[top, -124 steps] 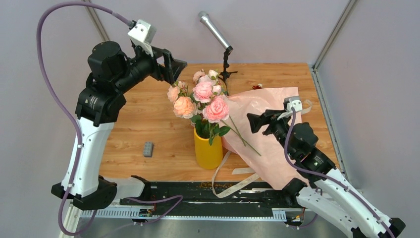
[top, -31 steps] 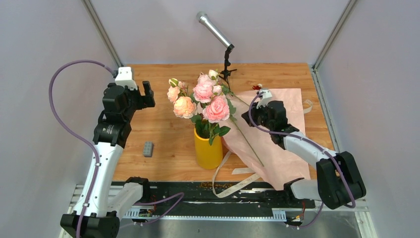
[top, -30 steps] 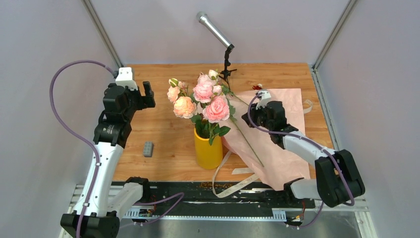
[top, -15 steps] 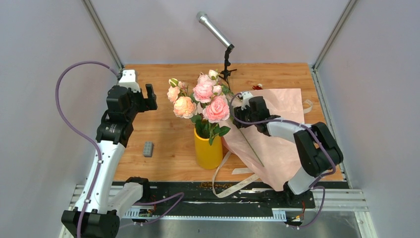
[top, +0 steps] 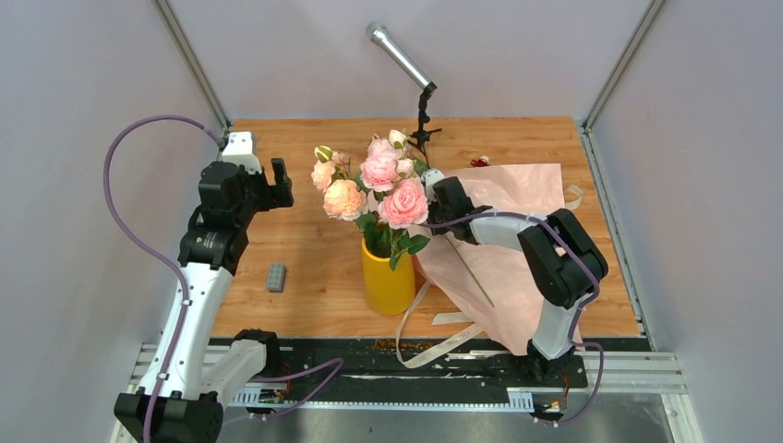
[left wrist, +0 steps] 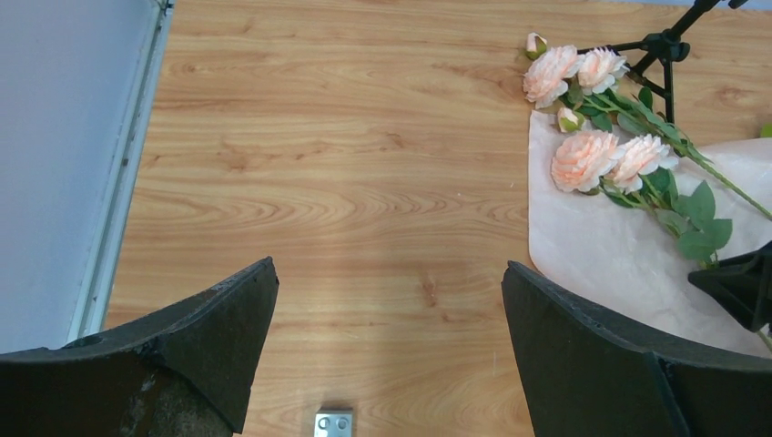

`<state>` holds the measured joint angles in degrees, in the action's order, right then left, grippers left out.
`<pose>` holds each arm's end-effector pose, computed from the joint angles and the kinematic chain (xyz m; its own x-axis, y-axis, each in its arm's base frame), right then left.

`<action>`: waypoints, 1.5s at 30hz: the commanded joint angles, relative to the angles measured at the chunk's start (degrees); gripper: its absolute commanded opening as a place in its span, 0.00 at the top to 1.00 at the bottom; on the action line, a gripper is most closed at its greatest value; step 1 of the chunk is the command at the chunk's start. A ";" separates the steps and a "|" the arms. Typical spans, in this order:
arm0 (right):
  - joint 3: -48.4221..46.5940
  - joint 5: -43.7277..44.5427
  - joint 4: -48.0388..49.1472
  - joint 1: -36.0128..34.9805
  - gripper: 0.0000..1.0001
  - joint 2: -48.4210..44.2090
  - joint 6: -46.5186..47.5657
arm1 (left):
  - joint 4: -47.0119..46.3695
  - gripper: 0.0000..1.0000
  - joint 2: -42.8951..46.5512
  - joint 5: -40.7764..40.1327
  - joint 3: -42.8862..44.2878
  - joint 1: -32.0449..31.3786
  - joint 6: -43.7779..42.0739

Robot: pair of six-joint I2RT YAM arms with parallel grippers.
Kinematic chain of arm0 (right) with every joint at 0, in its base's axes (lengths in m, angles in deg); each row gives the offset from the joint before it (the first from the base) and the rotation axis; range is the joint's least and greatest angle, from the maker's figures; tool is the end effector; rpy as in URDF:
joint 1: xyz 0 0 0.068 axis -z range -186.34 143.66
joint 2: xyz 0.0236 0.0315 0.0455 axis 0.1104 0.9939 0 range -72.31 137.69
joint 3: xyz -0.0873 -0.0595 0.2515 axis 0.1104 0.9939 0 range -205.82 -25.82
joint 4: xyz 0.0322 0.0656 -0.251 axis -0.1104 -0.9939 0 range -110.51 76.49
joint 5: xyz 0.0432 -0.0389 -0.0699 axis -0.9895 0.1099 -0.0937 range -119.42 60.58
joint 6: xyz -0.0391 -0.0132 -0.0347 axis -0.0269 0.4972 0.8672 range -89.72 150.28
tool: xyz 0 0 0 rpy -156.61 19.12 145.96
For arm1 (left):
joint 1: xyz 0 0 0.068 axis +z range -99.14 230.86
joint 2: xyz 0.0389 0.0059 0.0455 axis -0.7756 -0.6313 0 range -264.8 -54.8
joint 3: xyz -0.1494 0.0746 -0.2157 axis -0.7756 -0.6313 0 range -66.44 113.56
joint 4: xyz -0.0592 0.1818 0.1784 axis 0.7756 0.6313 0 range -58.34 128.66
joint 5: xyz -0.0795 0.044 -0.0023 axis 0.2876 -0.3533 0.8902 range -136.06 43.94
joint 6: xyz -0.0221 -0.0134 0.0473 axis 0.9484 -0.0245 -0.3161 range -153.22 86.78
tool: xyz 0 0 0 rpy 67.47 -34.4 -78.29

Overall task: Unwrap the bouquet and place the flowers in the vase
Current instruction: Pick up the fake flower from the wrapping paper, then place the fake flower in the vase.

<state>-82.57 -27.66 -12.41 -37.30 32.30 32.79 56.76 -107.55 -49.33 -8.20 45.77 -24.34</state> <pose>0.3182 0.1897 0.1477 -0.6024 -0.4124 -0.6834 -0.5230 0.8507 -0.0523 0.2009 -0.0157 0.3700 -0.3357 -0.1249 -0.9337 -0.0171 0.9918 -0.1265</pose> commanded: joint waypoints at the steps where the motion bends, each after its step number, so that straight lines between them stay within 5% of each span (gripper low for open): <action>1: -1.74 5.96 -0.86 -0.70 0.81 1.97 0.57 | 0.53 0.00 2.34 0.55 1.29 0.60 2.01; 5: -0.88 6.65 -0.91 -0.72 1.00 -0.85 -1.68 | 1.66 0.00 3.78 0.93 2.01 0.53 3.17; 22: 6.58 5.04 1.88 0.23 1.00 -35.40 -10.33 | 12.43 0.00 7.31 13.62 16.09 0.60 2.10; 32: 1.30 -9.29 1.01 0.09 1.00 -56.19 -15.30 | 7.27 0.00 4.46 31.03 23.92 0.51 11.67; 39: -6.95 -23.39 3.89 -1.52 1.00 -58.47 -20.21 | 5.34 0.00 1.17 37.23 33.84 0.51 16.15; 45: -13.92 -25.86 5.31 -7.68 1.00 -54.70 -19.43 | -1.30 0.00 -1.08 41.67 36.81 0.37 22.54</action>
<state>-90.74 -49.34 -9.76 -41.41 -25.16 14.10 62.62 -107.20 -13.15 26.68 45.99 -8.27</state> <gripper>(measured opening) 0.063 0.997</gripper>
